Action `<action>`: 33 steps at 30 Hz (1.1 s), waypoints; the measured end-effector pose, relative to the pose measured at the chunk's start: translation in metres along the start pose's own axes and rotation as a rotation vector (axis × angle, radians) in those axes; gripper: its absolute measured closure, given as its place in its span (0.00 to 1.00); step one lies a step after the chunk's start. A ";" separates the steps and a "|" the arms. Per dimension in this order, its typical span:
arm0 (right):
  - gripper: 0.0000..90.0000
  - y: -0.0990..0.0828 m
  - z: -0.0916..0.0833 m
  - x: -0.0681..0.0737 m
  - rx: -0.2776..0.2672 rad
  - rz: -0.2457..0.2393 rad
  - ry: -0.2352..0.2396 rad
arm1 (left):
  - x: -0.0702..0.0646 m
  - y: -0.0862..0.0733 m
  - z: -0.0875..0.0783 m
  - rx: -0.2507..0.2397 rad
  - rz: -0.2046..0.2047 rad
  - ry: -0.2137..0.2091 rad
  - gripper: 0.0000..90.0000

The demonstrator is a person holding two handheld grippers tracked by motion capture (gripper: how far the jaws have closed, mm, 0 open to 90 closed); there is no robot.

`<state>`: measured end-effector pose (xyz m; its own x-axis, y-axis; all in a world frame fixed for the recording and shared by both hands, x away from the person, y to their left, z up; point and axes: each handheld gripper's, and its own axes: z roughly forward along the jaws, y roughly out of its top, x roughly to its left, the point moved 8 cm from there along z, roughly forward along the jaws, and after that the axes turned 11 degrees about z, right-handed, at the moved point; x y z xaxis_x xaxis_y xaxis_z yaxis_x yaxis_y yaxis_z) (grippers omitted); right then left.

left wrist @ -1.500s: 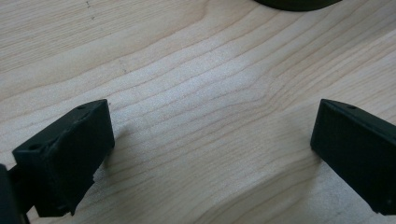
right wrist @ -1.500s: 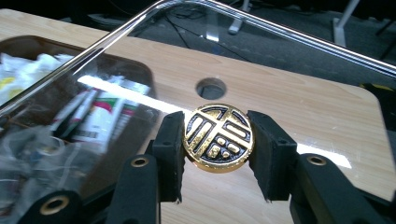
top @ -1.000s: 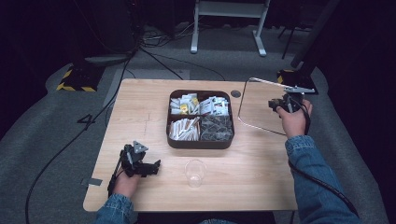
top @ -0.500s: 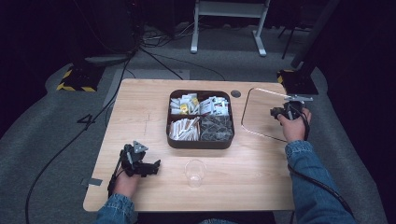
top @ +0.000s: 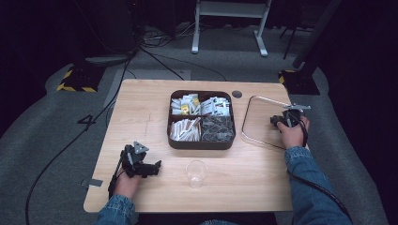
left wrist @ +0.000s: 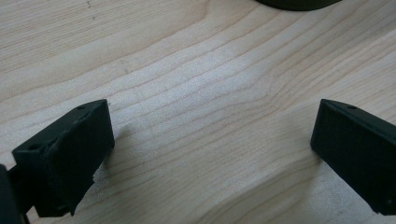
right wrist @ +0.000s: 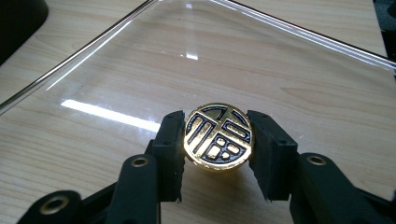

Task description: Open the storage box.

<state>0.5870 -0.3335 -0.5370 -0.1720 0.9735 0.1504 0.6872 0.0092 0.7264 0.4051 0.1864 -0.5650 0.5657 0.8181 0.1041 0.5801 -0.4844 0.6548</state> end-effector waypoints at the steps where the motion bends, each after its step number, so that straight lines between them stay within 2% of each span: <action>1: 0.65 -0.001 0.001 0.000 0.001 0.002 0.000 | 0.000 0.000 0.000 0.000 0.000 0.000 0.00; 5: 0.65 -0.006 0.003 -0.001 0.011 -0.001 0.000 | 0.000 0.000 0.000 -0.001 0.000 0.000 0.00; 16: 0.64 -0.008 0.004 -0.001 -0.003 -0.016 -0.012 | 0.000 0.000 0.000 0.000 0.000 0.000 0.00; 18: 0.61 -0.008 0.004 -0.001 -0.002 -0.017 -0.013 | 0.000 0.000 0.000 -0.001 0.000 0.000 0.00; 21: 0.54 -0.007 0.003 -0.001 -0.010 -0.011 -0.011 | 0.000 0.000 0.000 0.000 0.000 -0.001 0.00; 26: 0.46 -0.006 0.001 -0.003 -0.025 0.031 -0.016 | 0.000 0.000 0.000 0.000 0.000 0.000 0.00; 33: 0.45 -0.001 -0.008 -0.002 -0.046 0.053 -0.012 | 0.000 0.000 0.000 0.000 0.000 0.000 0.00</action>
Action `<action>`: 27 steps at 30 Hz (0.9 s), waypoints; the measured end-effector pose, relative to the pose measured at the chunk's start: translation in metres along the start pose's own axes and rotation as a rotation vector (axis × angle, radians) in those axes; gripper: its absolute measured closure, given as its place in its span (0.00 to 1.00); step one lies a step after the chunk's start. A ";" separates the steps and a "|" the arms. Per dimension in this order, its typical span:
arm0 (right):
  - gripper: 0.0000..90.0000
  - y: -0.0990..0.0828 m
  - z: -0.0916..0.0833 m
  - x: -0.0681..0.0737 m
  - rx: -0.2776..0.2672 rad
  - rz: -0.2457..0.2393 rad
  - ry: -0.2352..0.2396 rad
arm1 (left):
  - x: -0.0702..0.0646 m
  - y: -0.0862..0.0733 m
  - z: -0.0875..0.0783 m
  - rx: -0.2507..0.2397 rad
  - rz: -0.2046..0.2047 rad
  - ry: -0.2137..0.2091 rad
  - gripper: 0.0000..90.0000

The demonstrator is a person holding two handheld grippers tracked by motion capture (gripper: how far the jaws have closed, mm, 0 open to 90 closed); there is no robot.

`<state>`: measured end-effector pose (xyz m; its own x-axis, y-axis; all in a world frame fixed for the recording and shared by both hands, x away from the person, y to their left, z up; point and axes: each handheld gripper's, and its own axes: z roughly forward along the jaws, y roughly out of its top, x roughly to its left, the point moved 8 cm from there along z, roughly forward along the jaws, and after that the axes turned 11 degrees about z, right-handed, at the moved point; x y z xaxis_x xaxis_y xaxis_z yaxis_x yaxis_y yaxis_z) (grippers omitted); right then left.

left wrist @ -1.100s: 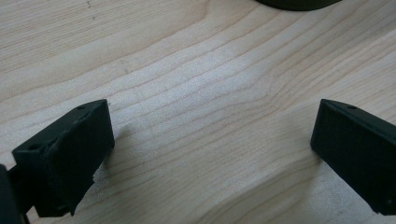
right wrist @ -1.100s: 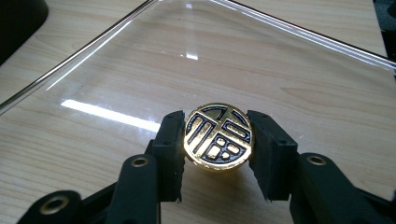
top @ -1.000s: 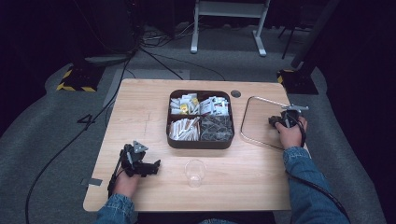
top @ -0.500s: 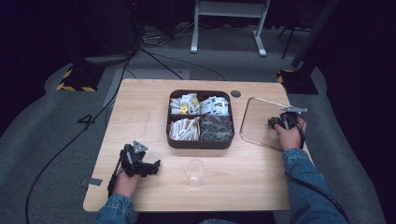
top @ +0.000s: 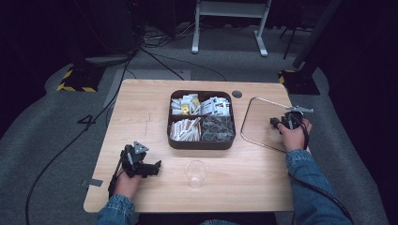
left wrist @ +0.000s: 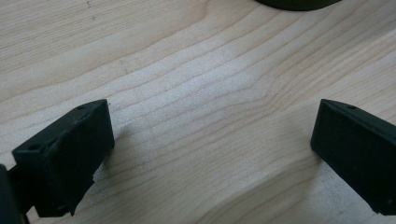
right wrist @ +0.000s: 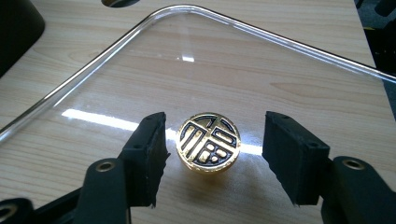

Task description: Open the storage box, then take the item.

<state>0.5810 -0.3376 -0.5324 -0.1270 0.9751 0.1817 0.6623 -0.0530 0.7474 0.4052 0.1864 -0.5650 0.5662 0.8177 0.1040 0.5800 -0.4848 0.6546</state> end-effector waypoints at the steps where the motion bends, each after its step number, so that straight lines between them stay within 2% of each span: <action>1: 0.45 0.001 -0.001 0.001 -0.001 0.005 -0.001 | 0.000 0.000 0.000 -0.001 0.000 0.001 0.00; 7: 0.44 0.006 -0.010 0.005 -0.017 0.003 0.009 | 0.000 0.000 0.000 -0.001 0.000 0.001 0.00; 12: 0.44 0.014 -0.022 0.014 -0.054 0.012 0.037 | 0.000 0.000 0.000 0.000 0.000 0.000 0.00; 18: 0.44 0.028 -0.041 0.032 -0.095 -0.019 0.077 | 0.000 0.000 0.000 0.000 -0.003 0.002 0.00; 22: 0.45 0.032 -0.052 0.043 -0.107 -0.012 0.098 | 0.000 0.000 0.000 -0.001 -0.003 0.003 0.00; 27: 0.45 0.034 -0.064 0.067 -0.115 -0.036 0.157 | 0.000 0.000 0.000 0.001 -0.005 0.003 0.00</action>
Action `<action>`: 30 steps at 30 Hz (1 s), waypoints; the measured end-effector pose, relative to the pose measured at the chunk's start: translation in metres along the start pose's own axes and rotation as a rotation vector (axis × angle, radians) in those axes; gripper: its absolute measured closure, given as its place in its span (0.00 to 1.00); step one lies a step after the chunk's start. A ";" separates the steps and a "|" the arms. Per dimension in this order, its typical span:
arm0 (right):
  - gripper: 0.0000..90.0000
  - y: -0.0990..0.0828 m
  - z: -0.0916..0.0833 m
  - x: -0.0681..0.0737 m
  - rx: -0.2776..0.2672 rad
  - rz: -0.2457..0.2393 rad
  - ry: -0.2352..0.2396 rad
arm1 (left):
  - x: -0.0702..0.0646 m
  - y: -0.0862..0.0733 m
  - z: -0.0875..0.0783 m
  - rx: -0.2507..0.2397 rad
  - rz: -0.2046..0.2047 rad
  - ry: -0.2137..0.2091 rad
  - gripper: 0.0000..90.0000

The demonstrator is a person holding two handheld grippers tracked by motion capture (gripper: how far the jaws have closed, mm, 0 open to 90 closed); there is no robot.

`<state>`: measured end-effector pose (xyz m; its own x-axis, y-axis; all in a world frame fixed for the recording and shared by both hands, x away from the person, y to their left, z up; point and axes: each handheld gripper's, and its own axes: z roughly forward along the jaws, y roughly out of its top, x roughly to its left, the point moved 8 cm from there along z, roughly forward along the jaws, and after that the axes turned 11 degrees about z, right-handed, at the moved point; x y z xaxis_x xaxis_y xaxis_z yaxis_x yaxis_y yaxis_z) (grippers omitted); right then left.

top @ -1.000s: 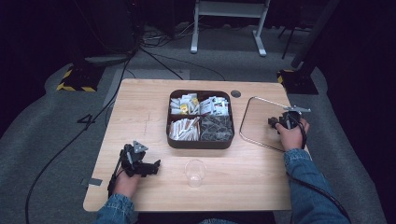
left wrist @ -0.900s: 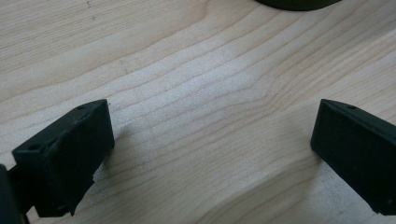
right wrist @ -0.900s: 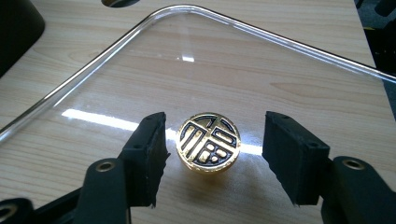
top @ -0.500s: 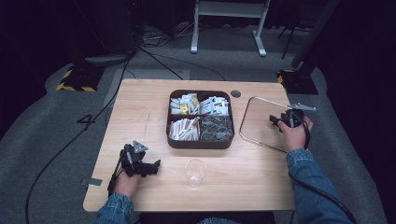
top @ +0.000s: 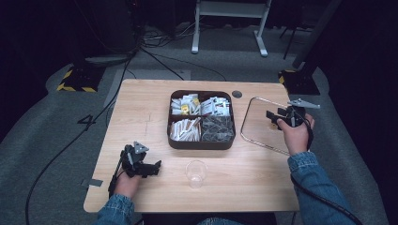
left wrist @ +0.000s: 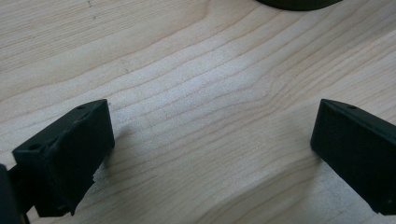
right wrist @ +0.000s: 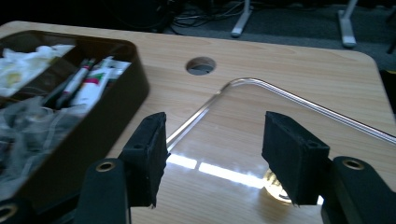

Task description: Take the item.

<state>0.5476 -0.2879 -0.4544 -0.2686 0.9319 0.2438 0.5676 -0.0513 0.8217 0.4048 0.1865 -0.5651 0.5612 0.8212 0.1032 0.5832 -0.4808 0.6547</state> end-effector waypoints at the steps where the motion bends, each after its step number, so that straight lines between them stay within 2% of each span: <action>1: 0.46 0.000 -0.001 0.006 0.003 -0.002 0.012 | 0.000 0.000 0.000 -0.001 0.001 0.001 0.00; 11: 0.50 0.002 -0.007 0.066 0.029 -0.066 0.127 | 0.000 0.000 0.000 0.000 0.002 0.001 0.00; 20: 0.54 -0.012 0.005 0.119 0.086 -0.136 0.243 | 0.000 0.000 0.000 -0.001 0.002 0.001 0.00; 25: 0.55 -0.022 0.016 0.141 0.113 -0.167 0.289 | 0.000 0.000 0.000 -0.002 0.000 0.003 0.00; 30: 0.57 -0.033 0.028 0.155 0.153 -0.202 0.306 | 0.000 0.000 0.000 -0.001 -0.003 0.002 0.00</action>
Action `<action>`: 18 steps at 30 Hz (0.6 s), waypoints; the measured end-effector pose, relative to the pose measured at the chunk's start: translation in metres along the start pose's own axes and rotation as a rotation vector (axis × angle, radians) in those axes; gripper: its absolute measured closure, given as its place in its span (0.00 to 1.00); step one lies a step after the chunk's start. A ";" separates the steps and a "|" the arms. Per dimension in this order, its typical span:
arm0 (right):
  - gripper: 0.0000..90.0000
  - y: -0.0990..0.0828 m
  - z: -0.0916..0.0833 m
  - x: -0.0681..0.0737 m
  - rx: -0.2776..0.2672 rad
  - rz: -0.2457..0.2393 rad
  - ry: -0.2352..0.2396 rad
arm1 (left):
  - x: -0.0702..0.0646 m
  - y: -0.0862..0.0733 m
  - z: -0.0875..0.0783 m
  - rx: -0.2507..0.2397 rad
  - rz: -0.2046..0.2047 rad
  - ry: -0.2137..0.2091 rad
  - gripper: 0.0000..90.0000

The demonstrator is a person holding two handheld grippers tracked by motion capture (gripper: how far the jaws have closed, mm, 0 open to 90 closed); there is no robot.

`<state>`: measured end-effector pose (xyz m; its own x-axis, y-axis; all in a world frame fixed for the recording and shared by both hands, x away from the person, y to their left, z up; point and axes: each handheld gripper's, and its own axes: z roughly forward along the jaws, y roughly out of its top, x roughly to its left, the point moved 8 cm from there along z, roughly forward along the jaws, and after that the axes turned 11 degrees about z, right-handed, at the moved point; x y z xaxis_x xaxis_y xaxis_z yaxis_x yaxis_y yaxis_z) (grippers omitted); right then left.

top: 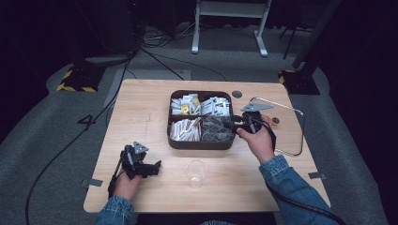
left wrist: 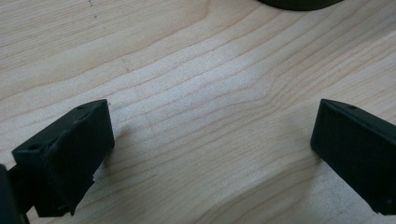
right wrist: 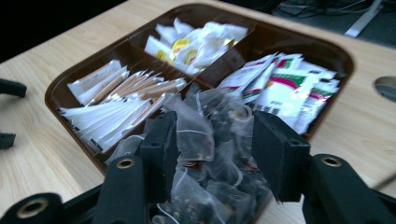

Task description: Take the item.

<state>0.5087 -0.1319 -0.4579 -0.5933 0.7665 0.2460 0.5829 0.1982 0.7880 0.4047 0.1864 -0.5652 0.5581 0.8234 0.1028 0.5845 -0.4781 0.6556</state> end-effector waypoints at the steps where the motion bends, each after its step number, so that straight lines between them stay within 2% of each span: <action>1: 0.58 -0.002 0.003 0.002 0.010 -0.006 0.003 | 0.000 0.000 0.000 0.001 0.000 -0.001 0.00; 7: 0.58 -0.007 0.022 0.008 0.039 -0.034 0.015 | 0.000 0.001 0.000 0.000 0.003 -0.001 0.00; 18: 0.56 -0.022 0.054 0.007 0.109 -0.050 -0.001 | 0.000 0.001 0.001 0.000 0.004 -0.001 0.00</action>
<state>0.5222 -0.0981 -0.5041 -0.6225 0.7547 0.2069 0.6092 0.3015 0.7334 0.4056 0.1861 -0.5651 0.5608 0.8213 0.1047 0.5823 -0.4812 0.6553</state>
